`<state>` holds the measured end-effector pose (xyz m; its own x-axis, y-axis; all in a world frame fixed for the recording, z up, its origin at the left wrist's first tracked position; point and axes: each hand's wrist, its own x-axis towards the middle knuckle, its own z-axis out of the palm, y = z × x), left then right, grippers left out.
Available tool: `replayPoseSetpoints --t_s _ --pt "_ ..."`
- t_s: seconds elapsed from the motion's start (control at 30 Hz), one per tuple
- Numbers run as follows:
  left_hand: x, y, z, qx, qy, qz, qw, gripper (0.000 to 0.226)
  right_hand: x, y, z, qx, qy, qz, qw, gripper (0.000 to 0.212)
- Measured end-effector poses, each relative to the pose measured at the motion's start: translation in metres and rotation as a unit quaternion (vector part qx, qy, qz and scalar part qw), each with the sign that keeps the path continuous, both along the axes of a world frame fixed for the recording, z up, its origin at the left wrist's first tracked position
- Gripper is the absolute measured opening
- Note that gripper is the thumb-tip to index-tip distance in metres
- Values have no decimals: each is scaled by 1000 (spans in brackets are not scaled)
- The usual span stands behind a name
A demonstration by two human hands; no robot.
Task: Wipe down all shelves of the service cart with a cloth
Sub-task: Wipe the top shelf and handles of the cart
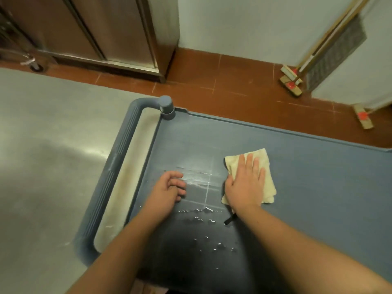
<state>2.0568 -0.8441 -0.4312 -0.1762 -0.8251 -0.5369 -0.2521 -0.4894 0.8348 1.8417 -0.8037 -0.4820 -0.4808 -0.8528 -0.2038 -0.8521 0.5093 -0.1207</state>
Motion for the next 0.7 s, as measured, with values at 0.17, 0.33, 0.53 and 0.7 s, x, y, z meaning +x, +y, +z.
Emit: replayPoseSetpoints --t_s 0.17,0.33,0.53,0.7 --pt "48 1 2 13 6 43 999 41 45 -21 -2 -10 -5 17 1000 69" --pt "70 12 8 9 13 59 998 38 108 -37 -1 -28 -36 104 994 69" --pt "81 27 19 -1 12 86 996 39 143 -47 5 -43 -76 133 987 62" --pt "76 33 25 -4 -4 89 996 41 135 -42 10 -145 -272 93 947 50"
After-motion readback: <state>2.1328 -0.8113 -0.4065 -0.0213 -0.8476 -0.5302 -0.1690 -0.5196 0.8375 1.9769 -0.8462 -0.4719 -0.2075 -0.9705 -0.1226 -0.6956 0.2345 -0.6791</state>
